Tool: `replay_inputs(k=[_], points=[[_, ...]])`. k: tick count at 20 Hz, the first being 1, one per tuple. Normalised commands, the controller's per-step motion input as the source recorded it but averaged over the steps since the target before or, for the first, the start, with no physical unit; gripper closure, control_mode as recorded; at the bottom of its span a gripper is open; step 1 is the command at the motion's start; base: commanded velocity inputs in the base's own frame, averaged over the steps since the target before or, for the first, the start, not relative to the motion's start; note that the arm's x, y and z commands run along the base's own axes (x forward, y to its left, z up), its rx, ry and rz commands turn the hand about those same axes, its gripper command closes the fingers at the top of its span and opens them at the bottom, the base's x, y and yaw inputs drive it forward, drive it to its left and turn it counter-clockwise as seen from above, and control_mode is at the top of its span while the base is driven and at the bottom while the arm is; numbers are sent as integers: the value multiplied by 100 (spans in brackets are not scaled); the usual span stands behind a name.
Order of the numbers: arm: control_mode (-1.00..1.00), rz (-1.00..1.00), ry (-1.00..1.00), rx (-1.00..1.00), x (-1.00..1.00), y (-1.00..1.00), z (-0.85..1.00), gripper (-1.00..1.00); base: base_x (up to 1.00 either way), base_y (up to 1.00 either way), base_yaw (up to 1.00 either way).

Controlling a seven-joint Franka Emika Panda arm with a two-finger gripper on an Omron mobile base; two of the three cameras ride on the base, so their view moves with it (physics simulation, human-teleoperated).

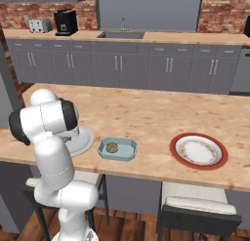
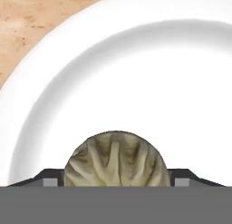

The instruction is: Place two dumplings into each of the tupperware containers and then place the containers in the fridge.

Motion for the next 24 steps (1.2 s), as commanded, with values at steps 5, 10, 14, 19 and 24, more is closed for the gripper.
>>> replay_inputs(k=[5, 10, 14, 19, 24], points=[[-100, 0, 1, 0, 0, -19, 41, 100, 0, 0, 0], [-100, 0, 0, -1, -10, -88, 45, 100, 0, 0, 0], [-100, 0, 2, 0, -2, -100, 25, 100, 0, 0, 0], [-100, 0, 10, 0, -2, -100, 8, 100, 0, 0, 0], [-100, 0, 14, 0, -1, -100, 0, 100, 0, 0, 0]])
